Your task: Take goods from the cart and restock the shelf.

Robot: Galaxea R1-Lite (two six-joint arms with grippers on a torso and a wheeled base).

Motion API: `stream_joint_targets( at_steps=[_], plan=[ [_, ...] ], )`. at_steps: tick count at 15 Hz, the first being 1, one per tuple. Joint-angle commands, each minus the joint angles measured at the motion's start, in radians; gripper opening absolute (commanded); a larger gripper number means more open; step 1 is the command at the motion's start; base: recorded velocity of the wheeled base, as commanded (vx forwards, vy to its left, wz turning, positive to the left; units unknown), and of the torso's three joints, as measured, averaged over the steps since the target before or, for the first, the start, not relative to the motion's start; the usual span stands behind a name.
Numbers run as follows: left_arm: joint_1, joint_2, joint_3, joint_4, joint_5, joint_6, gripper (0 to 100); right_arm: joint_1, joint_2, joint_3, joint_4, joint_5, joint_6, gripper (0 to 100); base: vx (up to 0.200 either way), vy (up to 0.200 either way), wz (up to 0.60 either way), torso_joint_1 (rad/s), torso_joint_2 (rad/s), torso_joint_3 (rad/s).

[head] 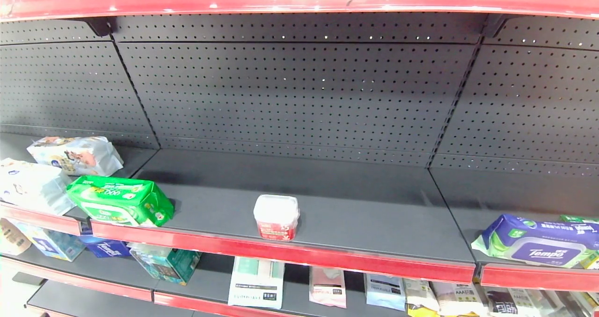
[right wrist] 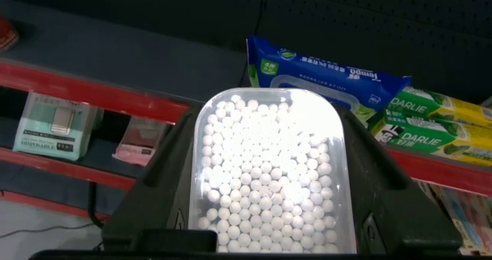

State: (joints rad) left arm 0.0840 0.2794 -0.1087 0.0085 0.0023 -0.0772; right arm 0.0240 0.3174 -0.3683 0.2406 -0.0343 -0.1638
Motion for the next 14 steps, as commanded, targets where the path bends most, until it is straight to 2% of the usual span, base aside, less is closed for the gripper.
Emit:
stream_joint_targets(
  at_steps=[1,2,4,8,14],
  plan=[
    [-0.059,-0.233,0.038,0.068,-0.154,0.056,100,0.001,0.02,-0.003,-0.003,-0.001,0.0,0,0.0,0.0,0.0,0.0,0.0,0.0],
    [-0.092,-0.269,0.052,0.064,-0.156,0.074,100,0.001,0.035,-0.009,-0.006,-0.003,0.0,0,0.0,0.0,0.0,0.0,0.0,0.0],
    [-0.09,-0.275,0.052,0.059,-0.165,0.014,100,-0.001,0.054,-0.015,-0.007,-0.004,0.001,0,0.0,0.0,0.0,0.0,0.0,0.0],
    [-0.09,-0.275,0.055,0.054,-0.162,0.024,100,-0.001,0.054,-0.008,-0.006,-0.001,0.003,0,0.0,0.0,0.0,0.0,0.0,0.0],
    [-0.09,-0.275,0.055,0.053,-0.16,0.024,100,0.001,0.061,-0.006,-0.007,0.001,0.003,0,0.0,0.0,0.6,0.005,0.0,0.001]
  ],
)
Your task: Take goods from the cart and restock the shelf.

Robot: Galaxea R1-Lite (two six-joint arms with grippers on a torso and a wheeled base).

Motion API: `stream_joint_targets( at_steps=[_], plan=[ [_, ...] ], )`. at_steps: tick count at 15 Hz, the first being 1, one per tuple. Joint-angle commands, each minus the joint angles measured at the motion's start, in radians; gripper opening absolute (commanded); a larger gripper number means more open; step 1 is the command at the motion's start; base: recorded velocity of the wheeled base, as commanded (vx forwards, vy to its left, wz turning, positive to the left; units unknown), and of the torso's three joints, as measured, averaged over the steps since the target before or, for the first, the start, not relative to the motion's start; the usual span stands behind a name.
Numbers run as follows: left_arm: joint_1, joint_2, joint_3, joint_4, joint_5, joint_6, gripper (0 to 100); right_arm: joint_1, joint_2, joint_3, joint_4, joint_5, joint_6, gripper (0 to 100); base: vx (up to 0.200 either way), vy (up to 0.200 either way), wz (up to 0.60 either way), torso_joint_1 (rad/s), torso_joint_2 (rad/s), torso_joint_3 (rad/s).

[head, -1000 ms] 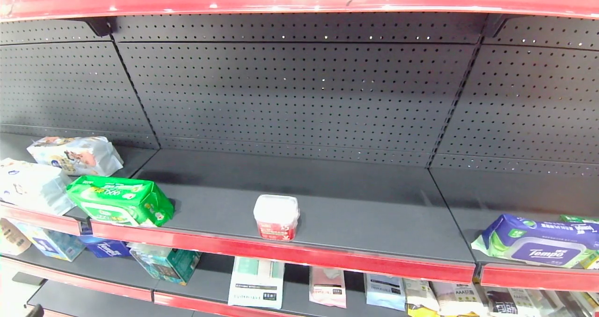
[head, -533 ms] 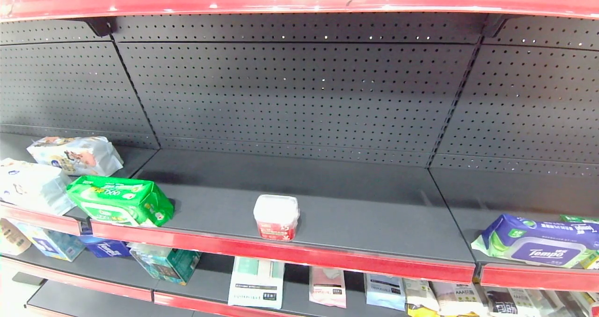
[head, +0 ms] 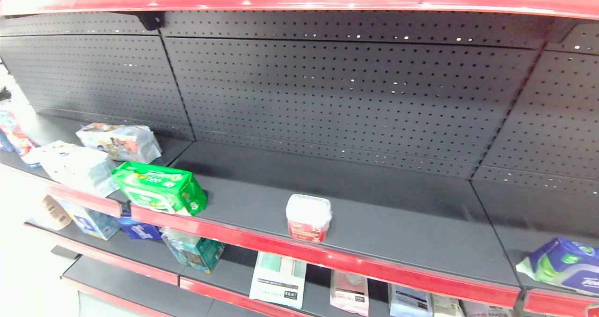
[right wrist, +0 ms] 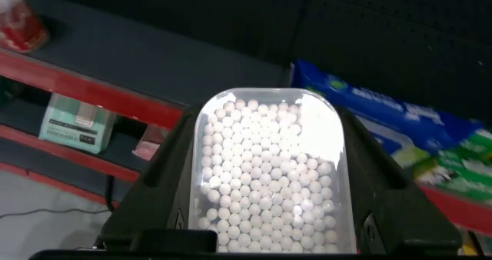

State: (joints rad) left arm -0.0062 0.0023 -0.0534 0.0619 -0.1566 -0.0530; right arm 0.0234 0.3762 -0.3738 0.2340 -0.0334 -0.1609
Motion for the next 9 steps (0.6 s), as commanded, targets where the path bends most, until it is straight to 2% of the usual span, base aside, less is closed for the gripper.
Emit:
stream_joint_targets(
  at_steps=[1,3,4,6,7,8,9],
  plan=[
    [0.0,0.002,0.0,-0.001,0.0,-0.002,100,0.003,0.006,-0.002,-0.001,0.003,-0.003,0,0.0,0.0,0.0,0.0,0.0,0.0],
    [0.0,0.002,0.0,-0.001,0.0,-0.004,100,0.003,0.052,-0.014,-0.012,0.041,-0.008,0,0.0,0.0,0.0,0.0,0.0,0.0],
    [0.0,0.002,0.0,-0.001,-0.001,-0.01,100,0.001,0.101,-0.017,-0.062,0.072,-0.008,0,0.0,0.0,0.0,0.0,0.0,0.0],
    [0.0,0.001,0.004,-0.005,-0.003,0.012,100,0.001,0.202,-0.008,-0.176,0.109,-0.006,0,0.0,0.0,0.0,0.0,0.0,0.0],
    [0.0,0.001,0.012,-0.033,0.003,-0.01,100,0.001,0.32,-0.004,-0.277,0.141,-0.002,0,0.0,0.0,0.0,0.0,0.0,0.0],
    [0.0,0.001,0.01,-0.034,0.015,-0.059,100,0.001,0.377,-0.002,-0.321,0.155,-0.002,0,0.0,0.0,0.0,0.0,0.0,0.0],
    [0.003,0.005,0.012,-0.037,0.069,-0.088,100,0.003,0.44,0.001,-0.374,0.164,-0.002,0,0.0,0.0,0.0,0.0,0.0,0.0]
  ],
)
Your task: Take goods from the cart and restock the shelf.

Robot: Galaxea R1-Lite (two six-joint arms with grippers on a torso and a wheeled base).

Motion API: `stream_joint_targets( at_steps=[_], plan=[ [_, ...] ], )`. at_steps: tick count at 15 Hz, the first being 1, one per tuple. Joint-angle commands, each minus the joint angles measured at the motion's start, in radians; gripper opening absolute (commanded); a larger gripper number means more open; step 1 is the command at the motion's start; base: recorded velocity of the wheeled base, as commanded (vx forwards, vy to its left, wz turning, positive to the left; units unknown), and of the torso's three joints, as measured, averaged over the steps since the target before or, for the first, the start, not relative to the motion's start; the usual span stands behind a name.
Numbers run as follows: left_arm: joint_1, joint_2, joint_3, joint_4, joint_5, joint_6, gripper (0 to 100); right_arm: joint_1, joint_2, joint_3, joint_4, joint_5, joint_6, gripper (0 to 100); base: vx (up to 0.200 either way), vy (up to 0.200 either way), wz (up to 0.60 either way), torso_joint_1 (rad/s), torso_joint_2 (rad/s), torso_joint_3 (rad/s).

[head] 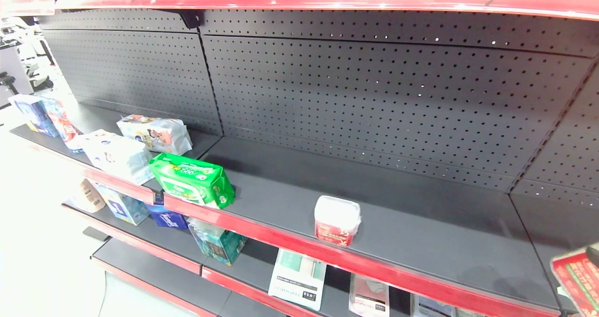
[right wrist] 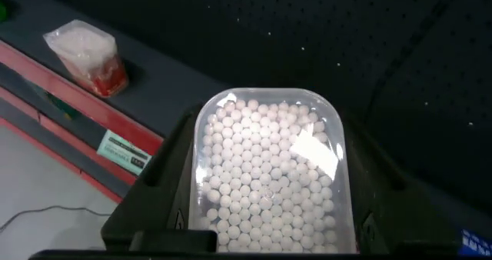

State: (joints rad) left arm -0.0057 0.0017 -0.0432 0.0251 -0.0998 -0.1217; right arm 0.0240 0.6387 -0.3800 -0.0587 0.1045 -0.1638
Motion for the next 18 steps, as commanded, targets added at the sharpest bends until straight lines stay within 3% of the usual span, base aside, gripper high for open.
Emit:
stream_joint_targets(
  at_steps=[1,2,4,6,12,13,14,15,16,18],
  plan=[
    [0.003,0.003,0.002,-0.002,0.094,-0.016,100,0.002,0.234,0.009,-0.115,0.04,0.001,0,0.0,0.0,0.0,0.0,0.0,0.0],
    [0.003,0.003,0.002,-0.004,0.127,-0.021,100,0.002,0.268,0.006,-0.13,0.063,0.0,0,0.0,0.0,0.0,0.0,0.0,0.0],
    [0.003,0.003,0.023,-0.042,0.13,-0.024,100,0.002,0.297,0.006,-0.133,0.095,-0.003,0,0.0,0.0,0.0,0.0,0.0,0.0],
    [0.003,0.004,0.04,-0.117,0.123,0.005,100,0.002,0.295,0.023,-0.133,0.101,-0.003,0,0.0,0.0,0.0,0.0,0.0,0.0],
    [0.003,0.003,0.039,-0.06,0.114,0.02,100,0.007,0.305,0.027,-0.133,0.103,-0.005,0,0.0,0.0,0.0,0.0,0.0,0.0],
    [0.003,0.001,0.042,-0.042,0.123,0.056,100,0.007,0.306,0.03,-0.133,0.103,-0.005,0,0.0,0.0,0.0,0.0,0.0,0.0],
    [0.003,0.001,0.042,-0.03,0.117,0.136,100,0.007,0.306,0.032,-0.133,0.103,-0.005,0,0.0,0.0,0.0,0.0,0.0,0.0],
    [0.003,0.001,0.043,-0.03,0.104,0.148,100,0.007,0.306,0.033,-0.133,0.103,-0.005,0,0.0,0.0,0.0,0.0,0.0,0.0],
    [0.003,0.001,0.042,-0.028,0.091,0.093,100,0.007,0.306,0.032,-0.133,0.104,-0.005,0,0.0,0.0,0.0,0.0,0.0,0.0],
    [0.001,0.001,0.042,-0.028,0.078,0.091,100,0.007,0.306,0.032,-0.133,0.103,-0.005,0,0.0,0.0,0.0,0.0,0.0,0.0]
  ],
)
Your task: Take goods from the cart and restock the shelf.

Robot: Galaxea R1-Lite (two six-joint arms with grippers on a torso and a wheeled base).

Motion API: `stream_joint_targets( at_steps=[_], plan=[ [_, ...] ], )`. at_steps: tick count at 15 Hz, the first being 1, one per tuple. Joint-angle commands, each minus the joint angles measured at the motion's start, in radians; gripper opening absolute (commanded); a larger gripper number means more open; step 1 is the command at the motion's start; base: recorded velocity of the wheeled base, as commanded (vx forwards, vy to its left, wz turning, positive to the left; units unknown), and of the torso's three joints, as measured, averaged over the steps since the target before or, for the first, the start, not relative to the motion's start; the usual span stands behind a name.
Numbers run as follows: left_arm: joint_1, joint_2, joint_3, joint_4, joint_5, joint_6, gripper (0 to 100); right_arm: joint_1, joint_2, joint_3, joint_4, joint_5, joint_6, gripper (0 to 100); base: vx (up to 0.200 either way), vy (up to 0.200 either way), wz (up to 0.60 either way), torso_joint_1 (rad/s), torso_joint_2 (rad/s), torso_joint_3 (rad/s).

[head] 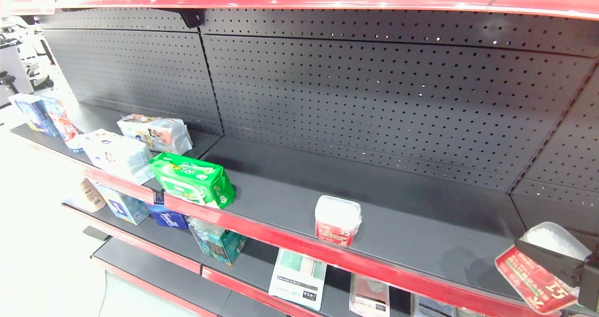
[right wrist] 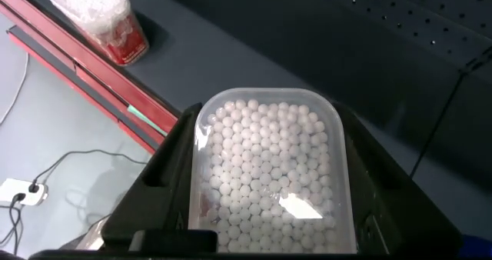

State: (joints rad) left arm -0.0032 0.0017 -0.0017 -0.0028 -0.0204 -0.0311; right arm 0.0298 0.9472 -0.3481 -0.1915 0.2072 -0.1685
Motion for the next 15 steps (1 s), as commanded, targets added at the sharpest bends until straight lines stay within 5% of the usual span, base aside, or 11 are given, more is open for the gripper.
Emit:
stream_joint_targets(
  at_steps=[1,8,10,15],
  plan=[
    [-0.001,0.001,0.0,0.0,0.0,0.0,100,0.001,-0.004,0.004,0.0,0.0,0.0,0,0.0,0.0,0.0,0.0,0.0,0.0],
    [0.0,0.001,0.0,-0.002,-0.001,0.002,100,0.007,0.145,-0.006,-0.141,0.001,-0.002,0,0.0,0.0,0.0,0.0,0.0,0.0],
    [-0.001,0.001,0.0,0.0,0.0,0.002,100,0.076,0.225,-0.015,-0.197,0.001,0.001,0,0.0,0.0,0.0,0.0,0.0,0.0],
    [-0.001,0.001,0.0,0.0,0.0,0.002,100,0.139,0.441,-0.177,-0.201,0.087,-0.003,0,0.0,0.0,0.0,0.0,0.0,0.0]
  ],
)
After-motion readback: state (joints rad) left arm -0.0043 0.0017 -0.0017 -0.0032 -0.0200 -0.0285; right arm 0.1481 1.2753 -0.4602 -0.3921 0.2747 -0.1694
